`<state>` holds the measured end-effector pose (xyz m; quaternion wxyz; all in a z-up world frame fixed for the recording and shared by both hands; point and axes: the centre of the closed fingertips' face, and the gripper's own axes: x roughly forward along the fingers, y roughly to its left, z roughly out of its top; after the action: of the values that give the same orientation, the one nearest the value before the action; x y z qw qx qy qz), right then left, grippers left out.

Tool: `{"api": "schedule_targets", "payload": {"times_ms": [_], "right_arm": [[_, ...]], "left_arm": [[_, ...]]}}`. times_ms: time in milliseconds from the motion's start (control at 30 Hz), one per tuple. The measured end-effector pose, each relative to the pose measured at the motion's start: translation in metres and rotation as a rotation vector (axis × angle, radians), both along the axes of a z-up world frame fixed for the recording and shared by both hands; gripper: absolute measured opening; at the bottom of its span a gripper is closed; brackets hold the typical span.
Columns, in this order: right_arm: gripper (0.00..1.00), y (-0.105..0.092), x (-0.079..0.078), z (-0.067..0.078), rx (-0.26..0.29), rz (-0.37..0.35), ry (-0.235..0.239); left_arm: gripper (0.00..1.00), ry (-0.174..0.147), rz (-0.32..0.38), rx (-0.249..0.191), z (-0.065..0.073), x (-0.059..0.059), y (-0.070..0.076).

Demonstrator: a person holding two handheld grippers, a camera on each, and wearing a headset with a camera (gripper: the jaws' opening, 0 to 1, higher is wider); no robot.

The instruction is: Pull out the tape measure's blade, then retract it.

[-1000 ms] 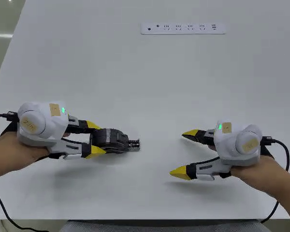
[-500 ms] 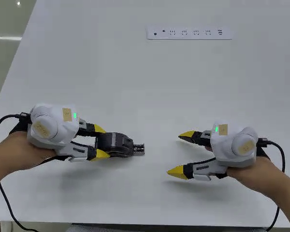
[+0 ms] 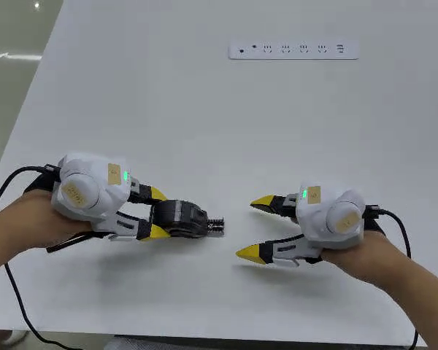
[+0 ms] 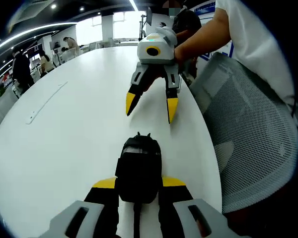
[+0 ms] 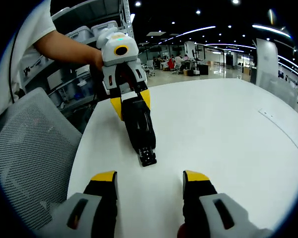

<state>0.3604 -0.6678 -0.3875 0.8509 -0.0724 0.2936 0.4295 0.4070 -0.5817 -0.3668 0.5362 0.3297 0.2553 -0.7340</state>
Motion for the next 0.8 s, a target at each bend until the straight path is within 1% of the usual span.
{"api": "schedule_targets", "payload": {"times_ms": [133, 233, 367, 467, 567, 700, 767, 800], "right_arm": [[0.51, 0.007, 0.001, -0.003, -0.021, 0.029, -0.014], [0.50, 0.013, 0.005, -0.004, -0.013, 0.035, -0.021], [0.47, 0.020, 0.008, -0.008, -0.024, 0.063, -0.031], [0.45, 0.021, 0.012, -0.011, -0.011, 0.059, -0.024], [0.42, 0.023, 0.015, -0.012, 0.001, 0.060, -0.029], [0.39, 0.027, 0.018, -0.014, 0.008, 0.066, -0.045], [0.37, 0.031, 0.020, -0.012, 0.011, 0.082, -0.074], [0.36, 0.033, 0.020, -0.013, 0.013, 0.082, -0.071]], "left_arm": [[0.27, -0.003, -0.008, 0.003, 0.000, 0.000, 0.000], [0.27, -0.008, -0.017, -0.003, 0.000, 0.000, 0.000], [0.27, -0.004, -0.016, -0.002, 0.000, 0.000, 0.000], [0.27, -0.005, -0.018, -0.001, 0.000, 0.000, 0.000], [0.27, -0.005, -0.018, 0.003, -0.001, 0.000, 0.000], [0.28, 0.000, -0.009, 0.002, -0.001, 0.001, 0.001], [0.28, 0.003, -0.005, 0.000, -0.001, 0.001, 0.001], [0.28, 0.003, -0.004, 0.000, -0.001, 0.001, 0.001]]}}
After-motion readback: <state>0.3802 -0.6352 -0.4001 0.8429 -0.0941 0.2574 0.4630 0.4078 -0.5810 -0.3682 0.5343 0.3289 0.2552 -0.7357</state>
